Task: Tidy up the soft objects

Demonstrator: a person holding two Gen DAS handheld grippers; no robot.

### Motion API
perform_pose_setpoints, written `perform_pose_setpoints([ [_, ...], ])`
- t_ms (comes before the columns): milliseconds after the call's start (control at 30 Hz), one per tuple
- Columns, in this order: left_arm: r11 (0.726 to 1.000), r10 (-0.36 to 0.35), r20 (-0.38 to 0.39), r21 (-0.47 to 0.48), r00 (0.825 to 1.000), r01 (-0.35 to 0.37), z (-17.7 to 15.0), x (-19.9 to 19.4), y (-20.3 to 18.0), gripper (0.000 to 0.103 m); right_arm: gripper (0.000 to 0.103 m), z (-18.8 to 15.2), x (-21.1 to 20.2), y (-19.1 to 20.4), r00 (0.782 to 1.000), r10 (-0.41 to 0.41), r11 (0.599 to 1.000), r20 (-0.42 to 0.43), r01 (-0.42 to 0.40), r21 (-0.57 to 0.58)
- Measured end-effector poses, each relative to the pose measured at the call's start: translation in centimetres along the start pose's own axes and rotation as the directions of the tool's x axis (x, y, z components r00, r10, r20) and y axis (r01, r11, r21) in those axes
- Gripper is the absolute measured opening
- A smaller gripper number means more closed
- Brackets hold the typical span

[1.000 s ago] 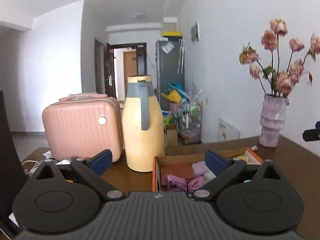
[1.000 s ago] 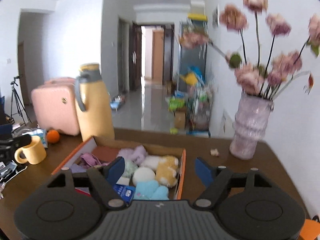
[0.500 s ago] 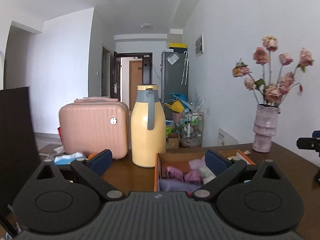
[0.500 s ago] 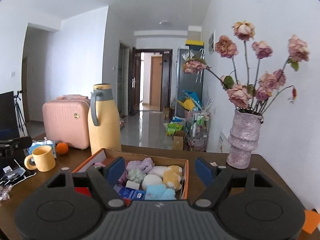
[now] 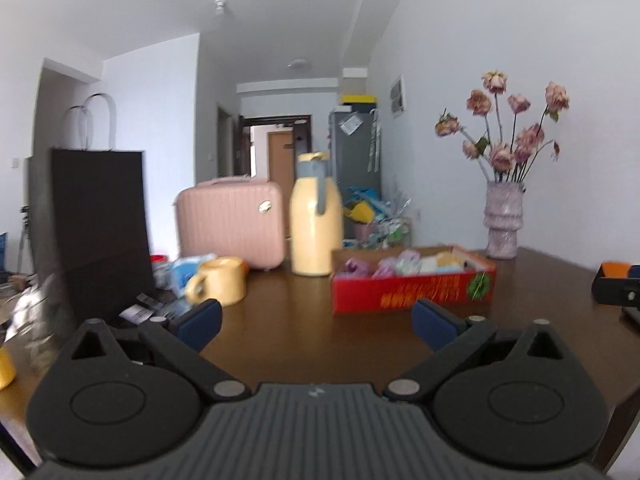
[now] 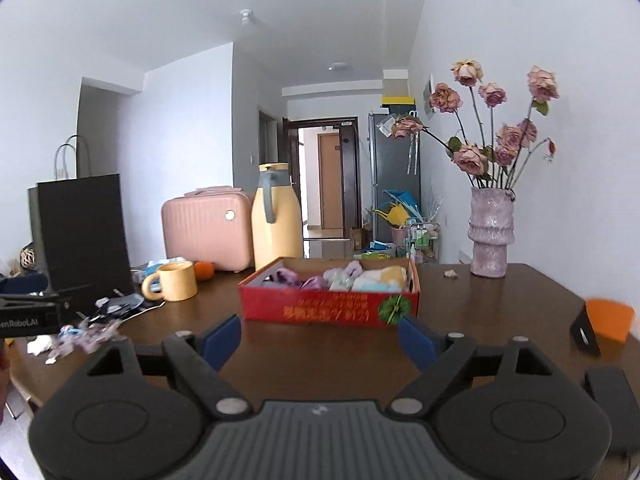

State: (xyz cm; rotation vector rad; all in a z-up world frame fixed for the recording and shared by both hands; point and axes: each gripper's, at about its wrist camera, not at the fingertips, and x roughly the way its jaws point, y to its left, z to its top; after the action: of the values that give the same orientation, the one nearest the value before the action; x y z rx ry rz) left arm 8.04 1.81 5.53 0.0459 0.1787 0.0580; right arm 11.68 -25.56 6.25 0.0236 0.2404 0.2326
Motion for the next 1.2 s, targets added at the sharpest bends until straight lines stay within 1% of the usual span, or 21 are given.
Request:
perform_pose_setpoints([
  [67, 1.0, 0.008, -0.01, -0.007, 1.0, -0.008, -1.7, -2.6, 0.4, 0.103, 0.086, -1.8, -2.1, 1.1, 1.0, -0.013, 1.0, -0.014, 0.014, 0.006],
  [133, 0.999, -0.032, -0.022, -0.015, 0.999, 0.032, -2.7, -4.5, 1.0, 0.103, 0.086, -3.5, -4.4, 2.0, 0.999, -0.03, 0.999, -0.013, 0.03, 0.019],
  [167, 0.999, -0.046, -0.037, -0.004, 0.998, 0.046, -2.8, -4.8, 1.1, 0.103, 0.087, -4.2, -5.5, 2.3, 1.0, -0.018, 0.999, -0.011, 0.018, 0.032],
  [200, 0.999, -0.05, -0.047, 0.02, 0.998, 0.051, -2.7, -4.8, 1.0, 0.103, 0.092, -4.7, -6.4, 2.5, 1.0, 0.008, 0.999, -0.008, -0.007, 0.042],
  [233, 0.999, -0.037, -0.042, 0.026, 0.998, 0.038, -2.6, -4.8, 0.9, 0.103, 0.094, -5.0, -7.0, 2.8, 0.999, 0.038, 0.998, -0.015, -0.038, 0.041],
  [267, 0.999, -0.023, -0.035, 0.022, 0.999, 0.024, -2.4, -4.9, 0.9, 0.103, 0.094, -5.2, -7.2, 3.1, 0.998, 0.055, 0.998, -0.024, -0.054, 0.028],
  [300, 1.0, -0.019, -0.029, 0.012, 0.999, 0.019, -2.3, -5.2, 0.9, 0.103, 0.094, -5.1, -7.3, 3.5, 0.998, 0.054, 0.998, -0.029, -0.054, 0.01],
  [367, 1.0, -0.026, -0.019, -0.01, 0.999, 0.026, -2.1, -5.5, 1.0, 0.103, 0.094, -5.0, -7.4, 4.2, 1.0, 0.024, 1.0, -0.02, -0.024, -0.014],
  [400, 1.0, -0.031, -0.017, -0.006, 0.999, 0.031, -2.0, -5.5, 1.0, 0.103, 0.094, -4.9, -7.4, 4.4, 1.0, 0.016, 1.0, -0.013, -0.016, -0.017],
  [500, 0.999, -0.031, -0.008, 0.007, 0.999, 0.031, -1.8, -5.6, 0.6, 0.103, 0.094, -4.9, -7.2, 4.5, 0.999, 0.032, 0.999, -0.028, -0.032, -0.008],
  [567, 0.999, -0.044, -0.012, 0.005, 0.999, 0.044, -1.8, -5.5, 0.7, 0.103, 0.094, -4.8, -6.9, 4.4, 0.999, 0.022, 1.0, -0.039, -0.022, -0.002],
  [767, 0.999, -0.053, -0.009, 0.012, 0.999, 0.053, -1.8, -5.6, 0.5, 0.103, 0.095, -4.6, -6.6, 4.0, 0.999, 0.007, 1.0, -0.036, -0.007, 0.001],
  [1200, 0.999, -0.041, -0.004, 0.009, 0.999, 0.041, -1.9, -5.5, 0.7, 0.103, 0.095, -4.4, -6.5, 4.2, 0.999, 0.014, 1.0, -0.034, -0.015, -0.01],
])
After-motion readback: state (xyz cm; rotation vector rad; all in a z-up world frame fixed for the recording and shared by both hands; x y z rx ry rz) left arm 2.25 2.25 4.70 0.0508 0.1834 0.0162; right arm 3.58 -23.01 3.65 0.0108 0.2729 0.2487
